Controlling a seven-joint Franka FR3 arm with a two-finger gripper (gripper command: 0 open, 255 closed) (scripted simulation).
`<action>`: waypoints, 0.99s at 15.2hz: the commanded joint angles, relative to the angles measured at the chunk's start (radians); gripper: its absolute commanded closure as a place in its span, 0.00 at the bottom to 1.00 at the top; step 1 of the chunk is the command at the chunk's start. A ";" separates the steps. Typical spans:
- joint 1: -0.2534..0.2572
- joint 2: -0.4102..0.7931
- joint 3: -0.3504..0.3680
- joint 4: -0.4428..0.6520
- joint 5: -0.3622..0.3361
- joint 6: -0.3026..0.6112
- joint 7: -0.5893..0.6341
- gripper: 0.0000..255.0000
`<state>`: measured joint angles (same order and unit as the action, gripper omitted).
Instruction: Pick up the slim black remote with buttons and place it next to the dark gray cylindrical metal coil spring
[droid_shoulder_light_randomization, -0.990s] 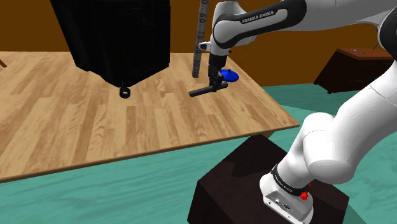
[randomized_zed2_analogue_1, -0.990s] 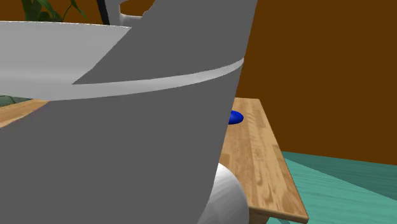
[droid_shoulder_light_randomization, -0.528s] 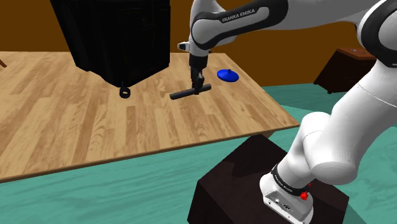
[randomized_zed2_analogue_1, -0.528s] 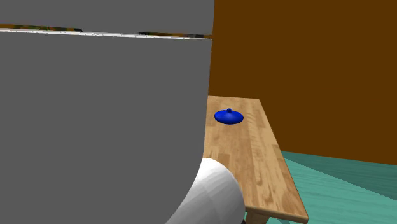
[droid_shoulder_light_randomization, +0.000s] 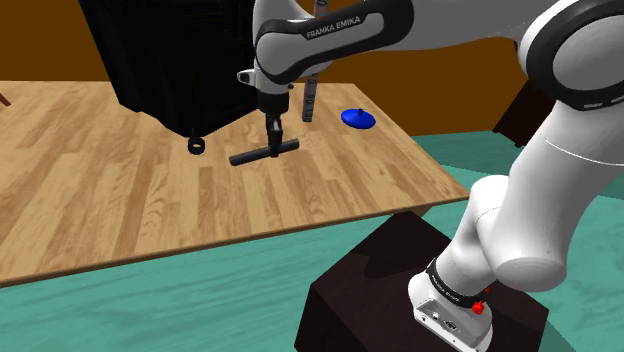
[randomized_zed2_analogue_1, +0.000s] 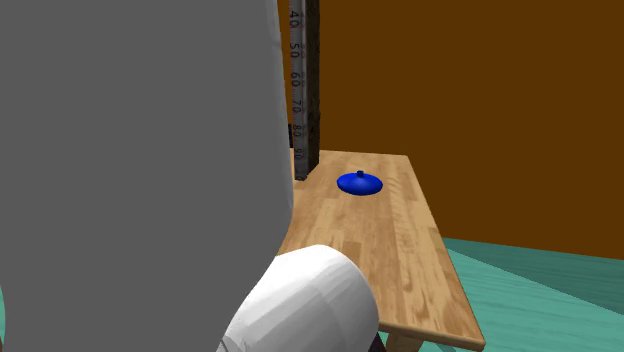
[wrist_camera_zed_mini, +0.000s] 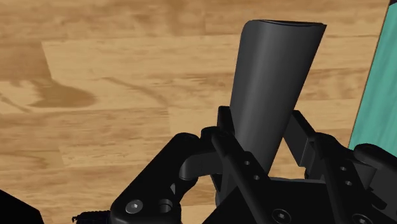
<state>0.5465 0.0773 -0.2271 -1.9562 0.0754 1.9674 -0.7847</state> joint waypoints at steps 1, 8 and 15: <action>0.016 0.045 0.016 0.066 0.011 -0.020 0.031 1.00; 0.069 0.231 0.065 0.320 0.040 -0.084 0.134 1.00; 0.095 0.362 0.088 0.461 0.053 -0.091 0.184 1.00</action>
<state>0.6422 0.4328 -0.1393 -1.4935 0.1276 1.8680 -0.5989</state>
